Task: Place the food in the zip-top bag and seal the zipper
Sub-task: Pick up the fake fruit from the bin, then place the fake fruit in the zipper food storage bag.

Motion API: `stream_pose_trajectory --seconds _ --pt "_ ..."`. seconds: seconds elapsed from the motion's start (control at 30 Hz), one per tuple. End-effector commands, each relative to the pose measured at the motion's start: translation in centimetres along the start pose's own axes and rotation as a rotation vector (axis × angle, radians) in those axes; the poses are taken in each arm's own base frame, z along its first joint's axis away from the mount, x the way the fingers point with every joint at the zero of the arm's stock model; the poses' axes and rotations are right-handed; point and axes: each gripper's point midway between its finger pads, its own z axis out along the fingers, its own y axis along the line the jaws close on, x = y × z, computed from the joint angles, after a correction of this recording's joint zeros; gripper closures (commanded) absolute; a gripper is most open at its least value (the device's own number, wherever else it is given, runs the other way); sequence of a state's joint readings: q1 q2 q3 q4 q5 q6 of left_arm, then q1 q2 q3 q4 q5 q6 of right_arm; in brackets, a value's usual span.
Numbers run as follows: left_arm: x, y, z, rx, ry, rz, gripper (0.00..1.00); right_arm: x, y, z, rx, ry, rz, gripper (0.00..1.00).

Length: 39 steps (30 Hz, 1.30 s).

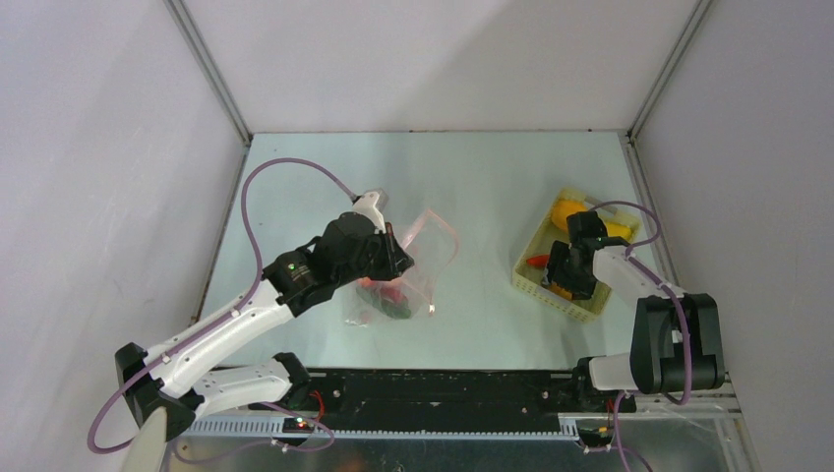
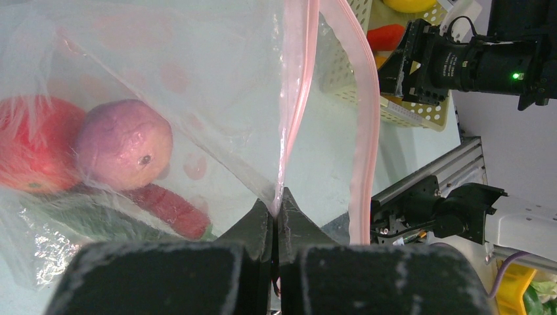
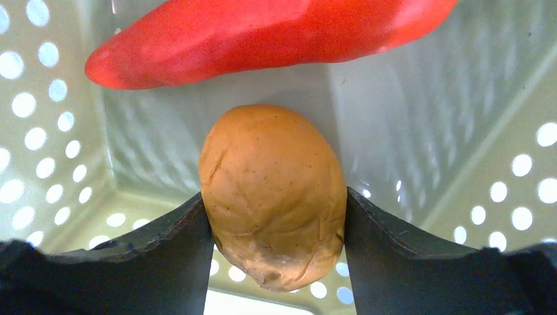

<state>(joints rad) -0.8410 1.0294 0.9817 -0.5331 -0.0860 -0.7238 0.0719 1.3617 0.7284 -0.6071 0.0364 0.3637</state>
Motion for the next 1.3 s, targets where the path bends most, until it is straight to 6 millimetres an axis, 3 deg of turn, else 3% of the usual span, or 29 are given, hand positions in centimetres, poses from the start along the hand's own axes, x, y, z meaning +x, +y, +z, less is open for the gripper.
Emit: stream_pose_trajectory --seconds 0.0,0.17,0.3,0.6,0.73,0.87,1.1,1.23,1.27 --pt "-0.8 -0.3 0.2 0.016 -0.030 0.012 1.00 -0.7 0.4 -0.2 -0.021 -0.034 -0.012 0.45" --pt "-0.7 -0.4 0.3 0.019 -0.026 0.006 1.00 -1.2 0.2 -0.9 -0.026 -0.066 -0.010 0.64" --pt "-0.6 -0.5 0.4 0.024 -0.019 0.001 1.00 -2.2 0.2 -2.4 -0.044 -0.132 -0.003 0.65" --pt "-0.6 -0.7 0.4 0.032 -0.018 -0.003 1.00 -6.1 0.7 -9.6 -0.140 -0.469 0.000 0.68" --pt "-0.6 -0.9 0.5 0.042 -0.015 -0.006 1.00 -5.8 4.2 -13.7 -0.379 -0.559 -0.084 0.68" --pt "-0.6 -1.1 0.5 0.048 -0.012 -0.007 1.00 -4.8 8.3 -19.6 -0.677 -0.671 -0.185 0.68" --pt "-0.3 -1.3 0.5 0.065 -0.001 -0.006 1.00 0.7 15.2 -28.0 -1.153 -0.702 -0.473 0.68" --pt "-0.4 -1.6 0.6 0.073 0.001 -0.011 1.00 4.3 18.4 -32.1 -1.364 -0.711 -0.609 0.68" --pt "-0.3 -1.6 0.6 0.077 0.005 -0.013 1.00 4.4 19.1 -32.4 -1.377 -0.725 -0.616 0.69"
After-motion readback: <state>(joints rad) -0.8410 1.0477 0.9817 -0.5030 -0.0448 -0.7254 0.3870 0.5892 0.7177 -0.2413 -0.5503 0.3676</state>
